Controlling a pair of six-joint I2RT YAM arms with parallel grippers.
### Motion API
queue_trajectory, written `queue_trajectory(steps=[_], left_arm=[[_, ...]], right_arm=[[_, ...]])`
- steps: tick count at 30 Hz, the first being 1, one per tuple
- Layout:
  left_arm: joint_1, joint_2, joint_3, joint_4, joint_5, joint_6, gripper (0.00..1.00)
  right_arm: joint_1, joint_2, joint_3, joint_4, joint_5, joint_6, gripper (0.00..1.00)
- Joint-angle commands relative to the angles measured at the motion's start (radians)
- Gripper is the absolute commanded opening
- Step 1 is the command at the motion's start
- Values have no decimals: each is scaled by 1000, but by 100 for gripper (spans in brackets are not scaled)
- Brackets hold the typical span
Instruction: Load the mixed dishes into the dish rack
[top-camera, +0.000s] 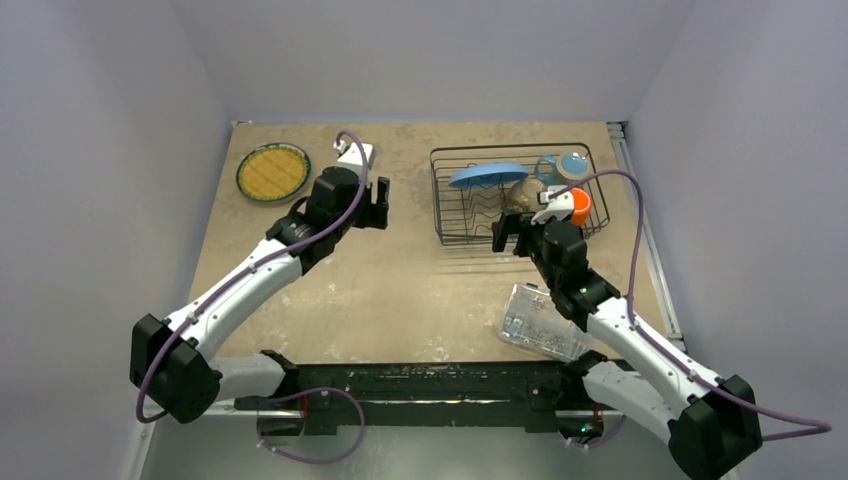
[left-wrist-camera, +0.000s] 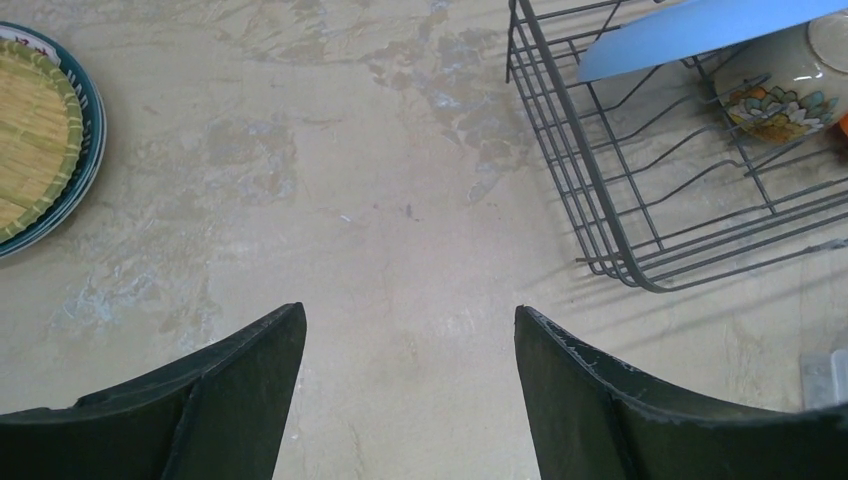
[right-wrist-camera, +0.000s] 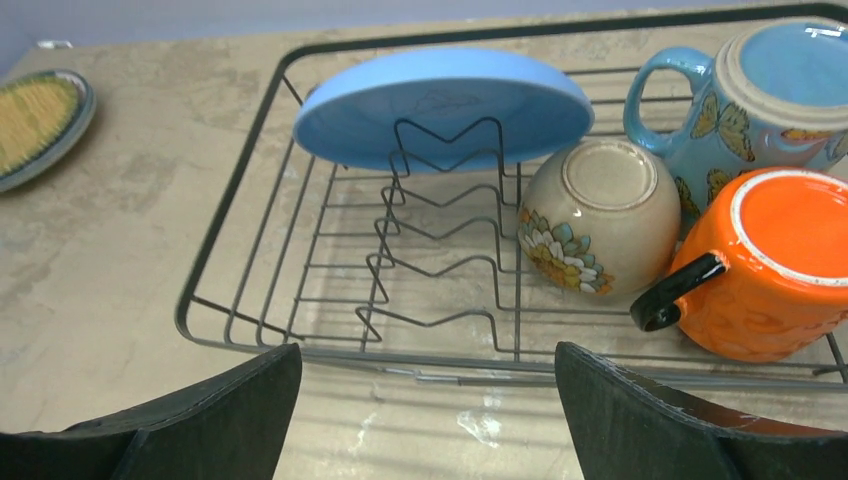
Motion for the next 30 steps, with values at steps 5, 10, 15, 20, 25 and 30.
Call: queue_trajectory(steps=[5,10,15,20,25,30], left_arm=[[249,4,-31,63,157,-187,76],[535,88,-45,149,421,-513,77],[722,237,-69,293,488,-854,75],[743,331,59,143,165,-942,78],[758,430,215,-129,-27,-1014,89],[787,544,291,-177,17,-1094,90]], right_arm=[[0,-81,-47,142,0,60,99],[0,-120,-102,174,0,43,99],[1,-127,-115,184,-29,48,99],[0,-134,-114,167,-29,48,99],[1,-156,-122,162,-17,48,99],[12,-153,-123,167,-7,45,99]])
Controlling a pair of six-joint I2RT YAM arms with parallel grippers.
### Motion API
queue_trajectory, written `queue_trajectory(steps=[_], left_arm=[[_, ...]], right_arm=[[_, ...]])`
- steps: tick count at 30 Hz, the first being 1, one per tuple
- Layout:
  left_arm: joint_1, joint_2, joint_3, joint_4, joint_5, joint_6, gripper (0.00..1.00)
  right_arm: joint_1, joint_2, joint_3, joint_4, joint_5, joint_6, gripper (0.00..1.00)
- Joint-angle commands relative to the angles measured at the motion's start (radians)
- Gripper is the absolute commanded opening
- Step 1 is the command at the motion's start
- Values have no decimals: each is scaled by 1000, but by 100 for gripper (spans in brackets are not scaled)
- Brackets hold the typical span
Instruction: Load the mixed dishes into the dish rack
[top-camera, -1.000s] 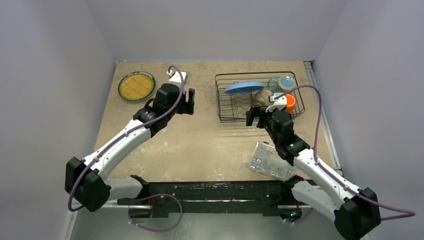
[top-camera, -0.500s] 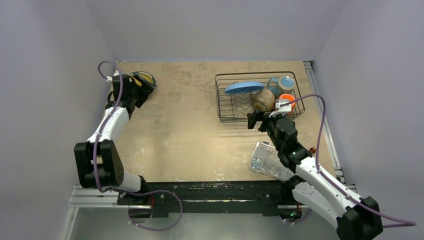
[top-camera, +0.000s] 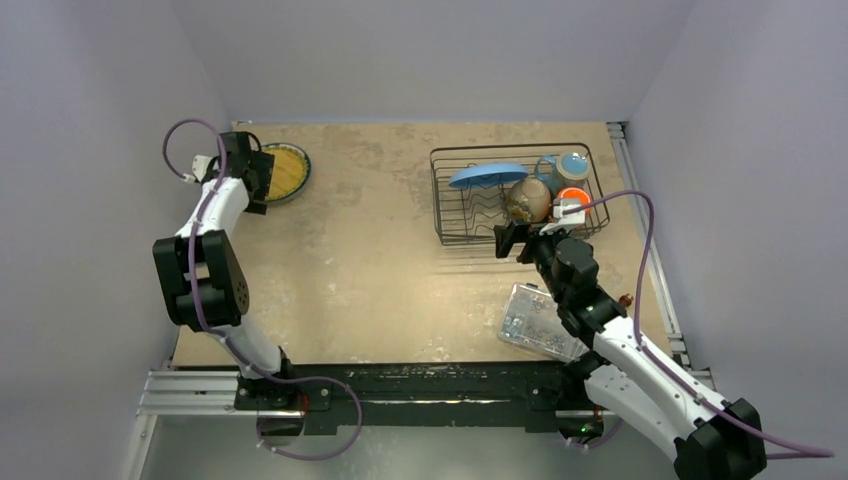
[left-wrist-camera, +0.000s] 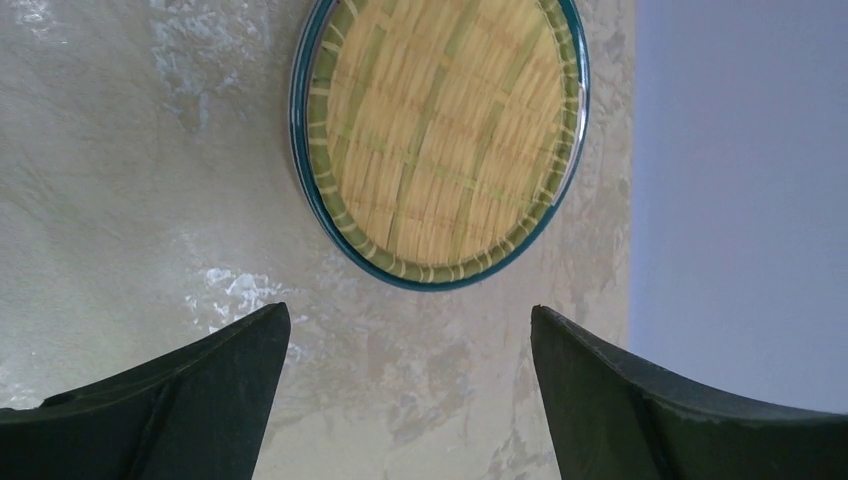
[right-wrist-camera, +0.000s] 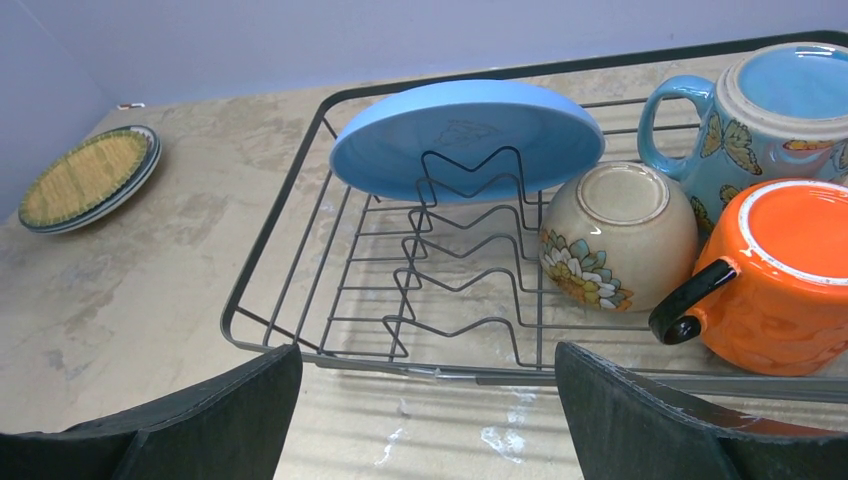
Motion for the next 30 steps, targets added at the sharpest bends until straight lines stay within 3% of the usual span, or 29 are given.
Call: queue_trajectory(steps=[1,5,12,19,25,30], left_arm=[[30,112,83,-102,-18,-110,90],[35,207,153,-135,21,-127,89],[35,291,185,-129,5,-159,77],[35,298,164,-140,-29,-149,67],[35,297,147,-136,-5,-121,50],[35,249,116,-123,-26,-81,47]], right_arm=[[12,-10,-8,41,17,10,99],[11,-9,-7,38,20,9,99],[11,-6,-8,42,25,8,99],[11,4,-8,47,30,7,99],[12,8,-10,48,31,7,99],[10,5,-10,47,32,8,99]])
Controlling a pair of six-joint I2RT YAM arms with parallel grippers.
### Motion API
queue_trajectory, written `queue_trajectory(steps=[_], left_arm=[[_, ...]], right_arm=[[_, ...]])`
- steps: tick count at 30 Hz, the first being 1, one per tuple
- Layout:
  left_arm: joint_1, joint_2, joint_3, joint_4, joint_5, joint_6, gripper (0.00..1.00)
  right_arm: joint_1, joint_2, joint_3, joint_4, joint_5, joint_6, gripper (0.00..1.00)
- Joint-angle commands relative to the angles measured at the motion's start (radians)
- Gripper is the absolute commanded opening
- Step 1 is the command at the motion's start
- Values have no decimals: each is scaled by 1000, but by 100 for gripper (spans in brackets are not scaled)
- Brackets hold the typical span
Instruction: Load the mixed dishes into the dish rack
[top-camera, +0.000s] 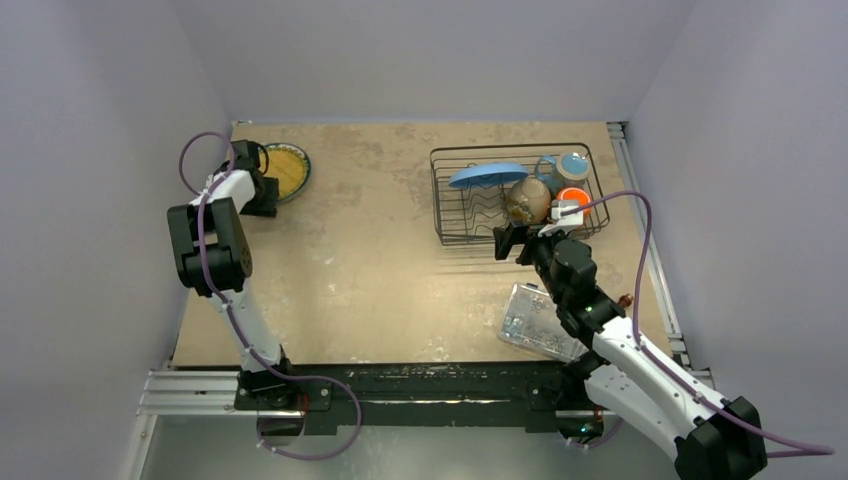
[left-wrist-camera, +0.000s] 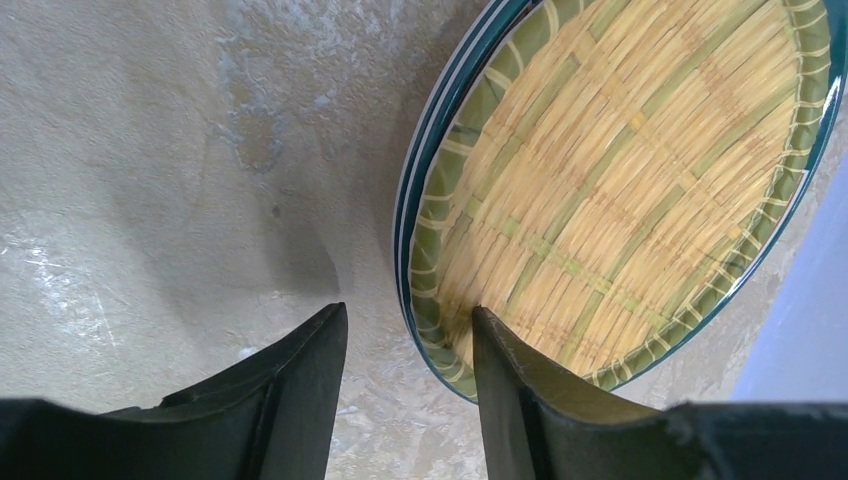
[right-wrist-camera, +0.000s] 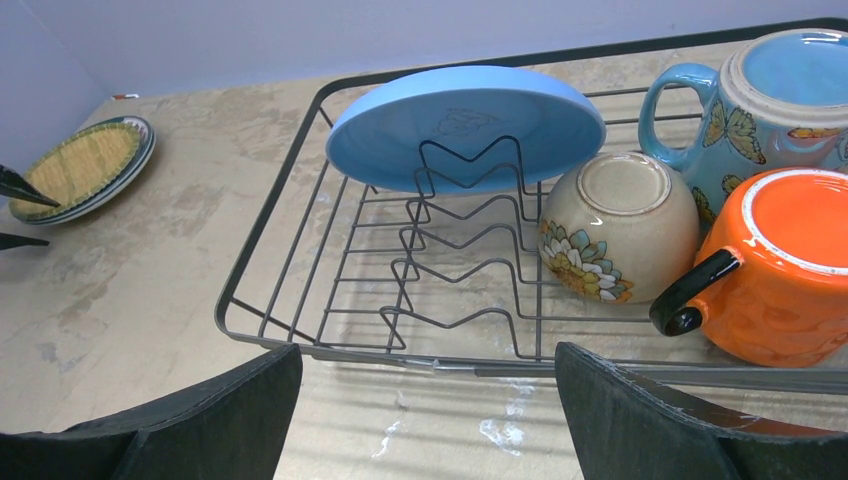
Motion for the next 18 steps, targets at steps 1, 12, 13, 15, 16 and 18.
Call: queue_trajectory(steps=[1,12,13,15,16,18], left_arm=[[2,-56,-21,-29,-33,48,47],[2,-117,-60,-2,-1,85,31],[2,-118,-62,3,2,89,30],[3,-113,-58,-4,7,94,30],[4,-111,-56,-2,6,98,30],[4,-110,-58,17,9,104,36]], right_arm=[[4,-1,1,47,23,8,99],[4,-7,2,40,26,11,99],[5,-8,2,39,27,10,99],[4,-9,2,40,27,10,99],[5,-9,3,40,28,10,99],[5,-8,2,39,27,11,99]])
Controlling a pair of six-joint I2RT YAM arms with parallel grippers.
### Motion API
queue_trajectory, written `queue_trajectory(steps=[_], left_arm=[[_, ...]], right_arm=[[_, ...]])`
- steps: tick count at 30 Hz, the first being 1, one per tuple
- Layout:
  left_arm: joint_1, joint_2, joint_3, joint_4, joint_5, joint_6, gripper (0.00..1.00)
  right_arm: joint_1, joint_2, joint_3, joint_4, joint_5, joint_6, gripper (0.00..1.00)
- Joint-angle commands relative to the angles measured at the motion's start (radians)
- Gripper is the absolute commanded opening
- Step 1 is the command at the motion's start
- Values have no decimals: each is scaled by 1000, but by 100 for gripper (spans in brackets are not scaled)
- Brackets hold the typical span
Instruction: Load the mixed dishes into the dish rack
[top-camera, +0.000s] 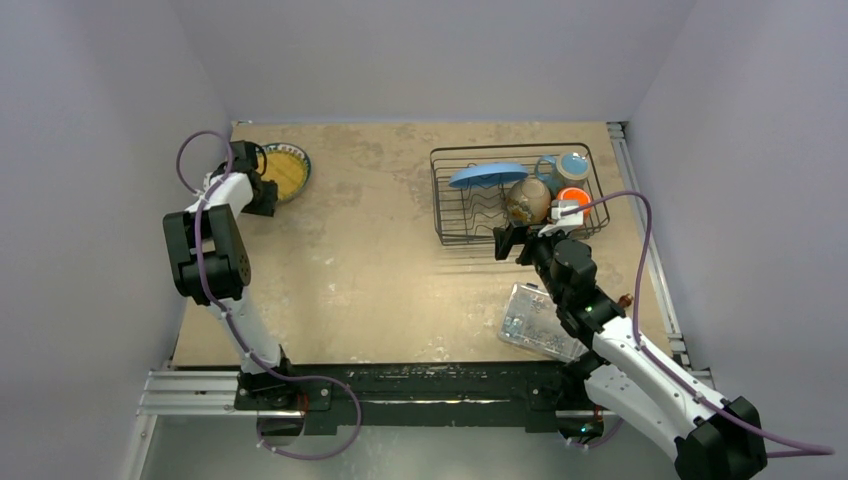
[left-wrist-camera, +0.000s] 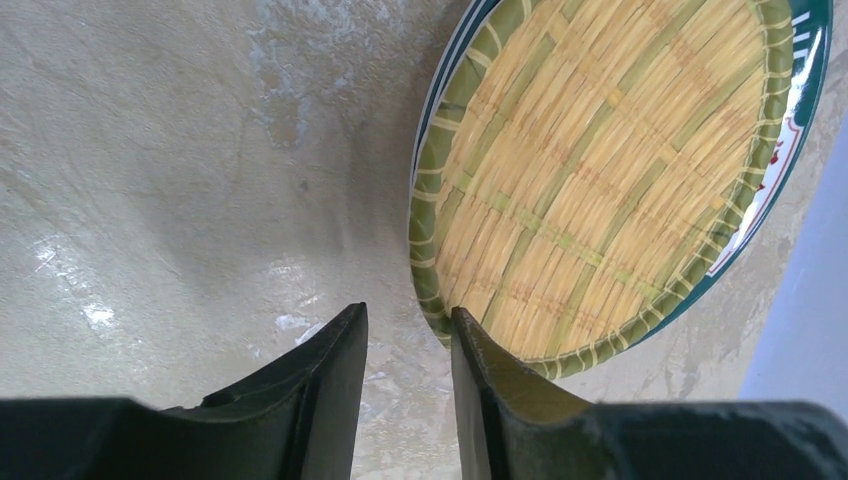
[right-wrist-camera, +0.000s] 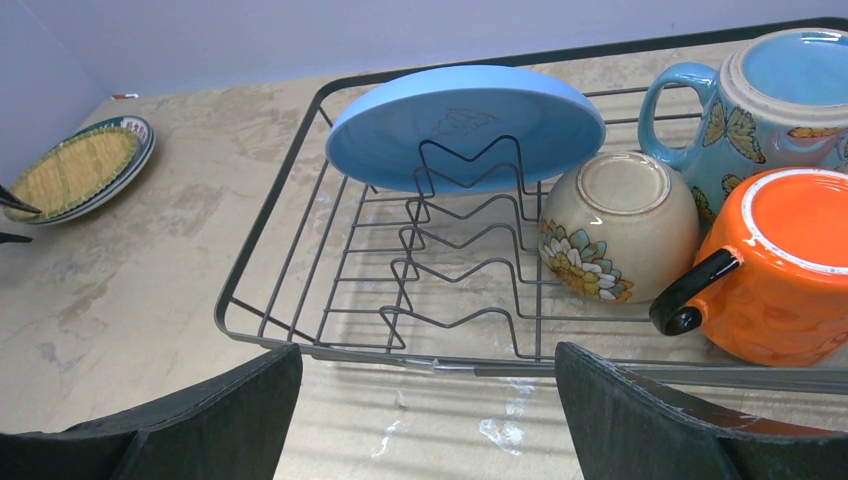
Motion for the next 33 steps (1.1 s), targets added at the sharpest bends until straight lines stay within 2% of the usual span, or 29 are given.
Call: queue_trajectory(steps=[1,4,6,9,11,14,18,25,33], left_arm=[[4,-30,-3,24,10,36,41],[4,-8,29,31,12,36,60],[4,26,68,11,8,40,66],[4,58,100,-30,12,36,67],[4,49,70,-5,11,27,66],[4,41,41,24,31,18,60],[4,27,27,57,49,33,39],[4,1,21,62,75,60,17],[6,-63,3,53,67,96,5]], right_arm=[[5,-8,3,41,26,10,99],[4,-3,3,42,25,10,99],[4,-2,3,42,25,11,99],[5,2,5,42,23,11,99],[4,2,5,44,24,11,99],[5,2,5,44,23,10,99],[3,0,3,44,23,11,99],[4,-4,3,41,25,11,99],[5,-6,4,39,23,13,99]])
